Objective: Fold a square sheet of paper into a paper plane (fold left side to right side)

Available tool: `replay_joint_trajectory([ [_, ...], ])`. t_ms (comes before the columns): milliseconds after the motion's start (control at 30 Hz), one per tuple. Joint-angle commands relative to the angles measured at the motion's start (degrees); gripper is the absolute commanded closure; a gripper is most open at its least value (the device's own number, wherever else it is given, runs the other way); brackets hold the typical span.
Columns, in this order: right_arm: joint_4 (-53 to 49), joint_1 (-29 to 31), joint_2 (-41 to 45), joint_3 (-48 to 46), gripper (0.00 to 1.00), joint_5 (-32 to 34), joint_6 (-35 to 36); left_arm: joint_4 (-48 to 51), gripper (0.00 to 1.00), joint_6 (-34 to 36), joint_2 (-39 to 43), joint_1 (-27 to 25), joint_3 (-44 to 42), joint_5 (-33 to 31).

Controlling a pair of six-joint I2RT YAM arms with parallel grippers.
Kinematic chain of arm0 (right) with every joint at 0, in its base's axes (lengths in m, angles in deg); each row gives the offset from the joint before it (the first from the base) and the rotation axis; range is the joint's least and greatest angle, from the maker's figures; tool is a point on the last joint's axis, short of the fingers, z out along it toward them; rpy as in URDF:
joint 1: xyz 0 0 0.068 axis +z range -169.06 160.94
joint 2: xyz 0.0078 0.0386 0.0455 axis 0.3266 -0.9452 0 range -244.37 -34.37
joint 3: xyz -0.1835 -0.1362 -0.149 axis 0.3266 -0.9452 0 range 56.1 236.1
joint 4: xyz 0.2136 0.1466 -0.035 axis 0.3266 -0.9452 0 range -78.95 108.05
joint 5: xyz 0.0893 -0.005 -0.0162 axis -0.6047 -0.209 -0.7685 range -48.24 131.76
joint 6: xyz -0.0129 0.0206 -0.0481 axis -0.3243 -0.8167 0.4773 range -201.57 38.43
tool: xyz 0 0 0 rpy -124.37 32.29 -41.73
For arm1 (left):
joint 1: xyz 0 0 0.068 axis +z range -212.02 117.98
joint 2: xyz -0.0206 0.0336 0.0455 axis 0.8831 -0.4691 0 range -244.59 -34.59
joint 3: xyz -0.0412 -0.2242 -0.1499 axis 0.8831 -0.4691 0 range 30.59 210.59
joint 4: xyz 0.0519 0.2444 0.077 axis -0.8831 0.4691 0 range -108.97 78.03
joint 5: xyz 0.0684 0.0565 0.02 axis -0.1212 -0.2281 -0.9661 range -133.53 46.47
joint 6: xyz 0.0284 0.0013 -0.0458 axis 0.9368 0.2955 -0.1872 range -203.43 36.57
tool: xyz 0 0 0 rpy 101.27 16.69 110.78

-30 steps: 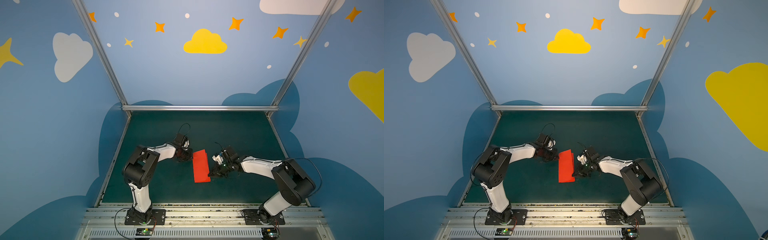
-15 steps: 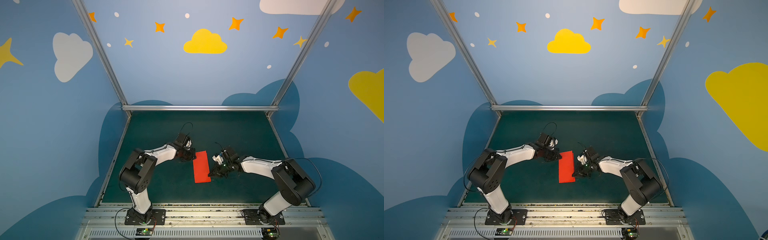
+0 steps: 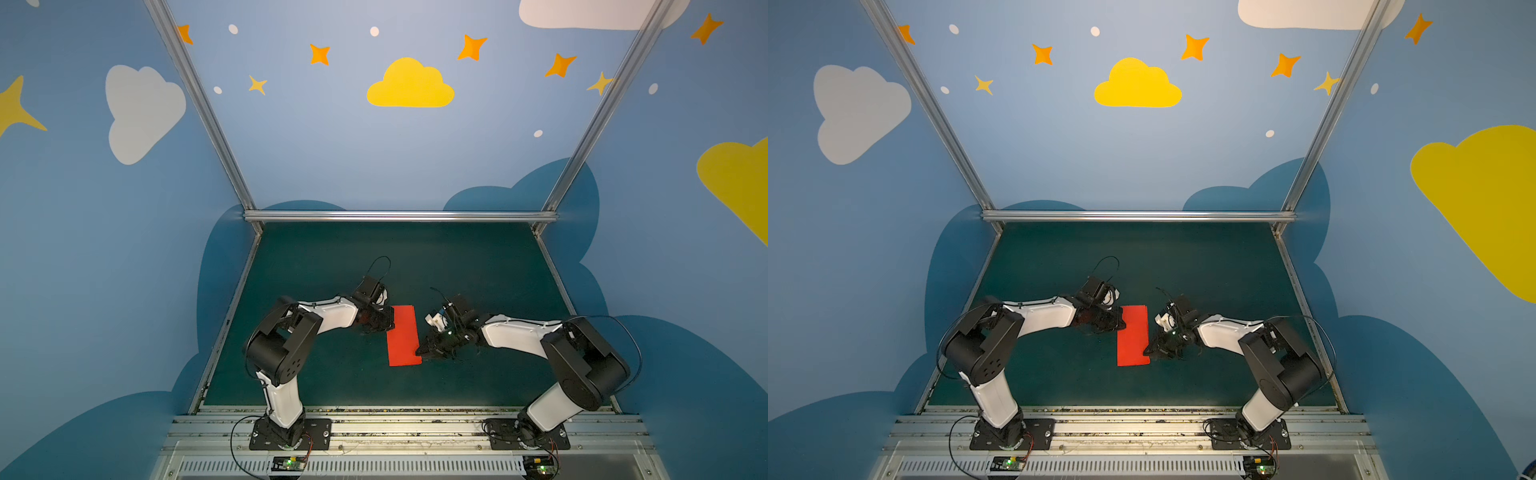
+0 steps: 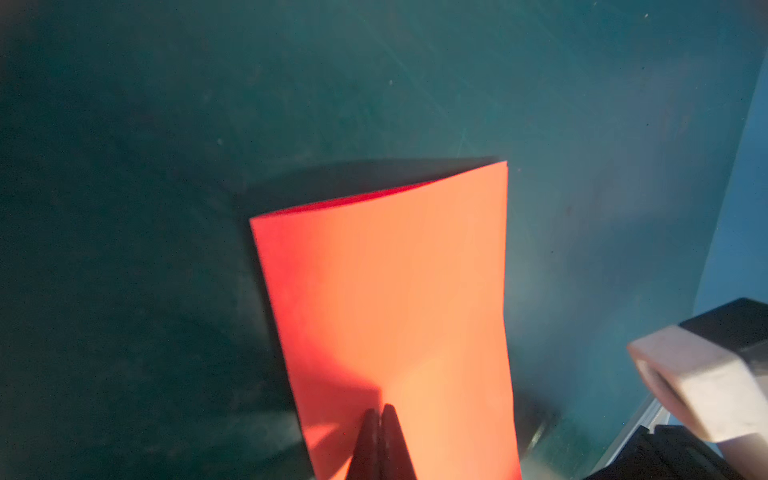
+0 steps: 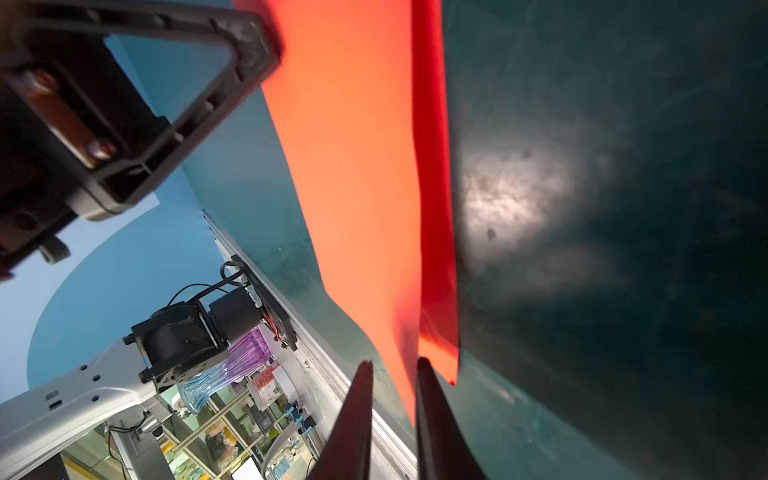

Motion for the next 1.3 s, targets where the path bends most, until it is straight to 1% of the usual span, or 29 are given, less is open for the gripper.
replay_joint_trajectory([
  [0, 0.3, 0.7, 0.4, -1.1, 0.81, -0.5, -0.1, 0.3, 0.97, -0.6, -1.3, -0.6, -1.6, -2.6],
  [133, 0.5, 1.0, 1.3, -1.4, 0.82, -0.3, -0.4, 0.2, 0.97, -0.6, -1.0, -0.6, -1.9, -2.8],
  [200, 0.5, 1.0, 1.5, -1.4, 0.84, -0.2, -0.5, 0.2, 0.97, -0.6, -1.1, -0.7, -2.0, -2.8],
  [300, 0.4, 0.9, 1.5, -1.4, 0.9, -0.2, -0.5, 0.3, 0.97, -0.5, -1.1, -0.7, -2.1, -2.9],
  [400, 0.5, 0.8, 1.2, -1.4, 1.0, -0.3, -0.5, 0.1, 0.97, -0.4, -1.3, -0.7, -2.2, -2.7],
  [567, 1.1, 0.9, -1.0, 2.0, 1.0, -1.2, -0.6, 0.2, 0.97, 0.3, -2.2, -0.6, -1.6, -1.9],
  [767, 3.7, 1.2, -7.2, 8.1, 1.0, -3.4, -2.0, 0.1, 0.97, 0.9, -3.0, -0.6, -1.5, -1.1],
  [967, 4.4, 1.3, -13.1, 13.6, 1.0, -4.0, -2.1, 0.0, 0.97, 1.1, -3.4, -0.6, -1.5, -0.6],
  [1267, 4.7, 1.4, -17.6, 17.4, 1.0, -4.5, -2.3, 0.1, 0.97, 1.5, -3.4, -0.7, -1.8, -0.5],
])
